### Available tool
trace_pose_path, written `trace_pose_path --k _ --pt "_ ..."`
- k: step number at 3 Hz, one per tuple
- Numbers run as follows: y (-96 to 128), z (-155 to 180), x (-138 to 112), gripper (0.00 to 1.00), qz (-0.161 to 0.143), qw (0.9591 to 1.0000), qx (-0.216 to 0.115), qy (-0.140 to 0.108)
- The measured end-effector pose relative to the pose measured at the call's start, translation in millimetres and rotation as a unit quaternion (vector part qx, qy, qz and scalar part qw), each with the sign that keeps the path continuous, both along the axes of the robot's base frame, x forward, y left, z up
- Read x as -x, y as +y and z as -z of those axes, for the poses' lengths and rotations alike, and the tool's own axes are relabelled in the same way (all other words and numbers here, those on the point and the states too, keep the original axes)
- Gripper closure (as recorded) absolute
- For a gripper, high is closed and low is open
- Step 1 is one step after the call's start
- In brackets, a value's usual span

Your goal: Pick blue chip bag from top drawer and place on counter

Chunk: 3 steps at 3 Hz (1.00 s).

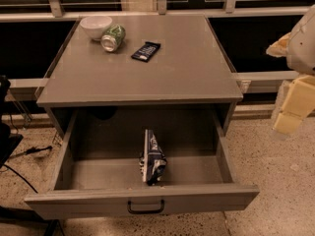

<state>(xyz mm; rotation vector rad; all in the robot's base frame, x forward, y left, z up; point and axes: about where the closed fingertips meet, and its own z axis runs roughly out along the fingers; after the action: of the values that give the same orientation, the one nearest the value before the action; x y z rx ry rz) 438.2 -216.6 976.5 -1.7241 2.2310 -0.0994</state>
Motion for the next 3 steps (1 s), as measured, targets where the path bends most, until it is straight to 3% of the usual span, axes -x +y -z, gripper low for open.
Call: trace_pose_path --k 1,2,3 --pt "0 0 0 0.0 0.0 1.0 0.0 0.0" --pt "12 15 -13 0.0 0.014 0.9997 0.005 0.021" --pt "28 39 -22 0.0 0.045 0.9978 -0.024 0.043"
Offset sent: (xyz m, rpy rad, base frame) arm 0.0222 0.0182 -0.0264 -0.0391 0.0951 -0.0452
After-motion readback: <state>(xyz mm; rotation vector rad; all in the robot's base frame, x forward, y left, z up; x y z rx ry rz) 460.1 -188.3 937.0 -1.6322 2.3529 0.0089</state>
